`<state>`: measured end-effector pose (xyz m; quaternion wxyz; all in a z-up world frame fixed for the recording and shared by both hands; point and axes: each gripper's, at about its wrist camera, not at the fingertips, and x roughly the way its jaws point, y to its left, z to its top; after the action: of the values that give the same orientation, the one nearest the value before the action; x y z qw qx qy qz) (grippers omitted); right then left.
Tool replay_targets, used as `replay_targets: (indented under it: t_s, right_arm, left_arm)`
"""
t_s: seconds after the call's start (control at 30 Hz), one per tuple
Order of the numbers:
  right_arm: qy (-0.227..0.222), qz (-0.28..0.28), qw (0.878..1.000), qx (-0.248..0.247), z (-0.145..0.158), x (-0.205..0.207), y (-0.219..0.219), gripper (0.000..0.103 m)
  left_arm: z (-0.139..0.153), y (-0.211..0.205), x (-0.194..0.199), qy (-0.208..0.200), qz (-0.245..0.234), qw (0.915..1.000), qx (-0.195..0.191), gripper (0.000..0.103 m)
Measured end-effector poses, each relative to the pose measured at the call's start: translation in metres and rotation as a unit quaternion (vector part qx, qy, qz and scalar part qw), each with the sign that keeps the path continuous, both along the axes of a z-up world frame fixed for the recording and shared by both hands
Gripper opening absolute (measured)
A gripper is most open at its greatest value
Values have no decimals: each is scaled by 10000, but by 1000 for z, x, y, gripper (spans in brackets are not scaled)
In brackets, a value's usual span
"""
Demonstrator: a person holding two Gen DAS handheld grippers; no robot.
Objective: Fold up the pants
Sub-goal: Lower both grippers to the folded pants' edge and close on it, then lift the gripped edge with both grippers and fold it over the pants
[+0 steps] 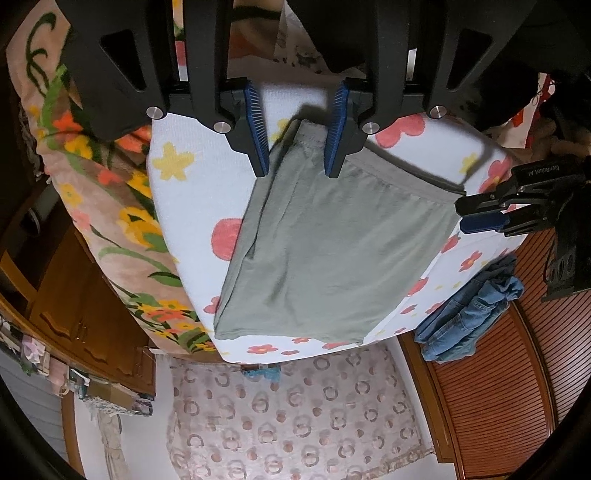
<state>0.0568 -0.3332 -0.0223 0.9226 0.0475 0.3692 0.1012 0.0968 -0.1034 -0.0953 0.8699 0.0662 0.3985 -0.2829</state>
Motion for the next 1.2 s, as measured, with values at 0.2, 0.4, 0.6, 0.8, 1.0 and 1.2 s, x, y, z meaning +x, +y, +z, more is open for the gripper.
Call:
replay_targets:
  t_s: [0.2,0.4,0.6,0.8,1.0,1.2]
  right_arm:
    - [20,122,9999,53,0,-2,2,32]
    - [-4,139,9999,101,-2,-3,0,28]
    - [-5,215,9997,122,-1,-3,4,19]
    - [-36,328,9991,269,3,-3,6,15]
    - [-149,392,9986,312,11,-10,7,15]
    - [-351,467,9978,326,24,-23,7,15]
  left_arm:
    - [-3,2,6,201,7,9997,-148,41]
    - [-2,-6,-3,202,-223,9995,-138,33]
    - [-1,-9,-7,181,-323,9992,-180,18]
    - [7,-6,-8,103,-297,9992,-260,13]
    - [25,-4,-16,-104,-313,9989,-323,12]
    - [48,0,-29,-351,-336,9979,-420,12]
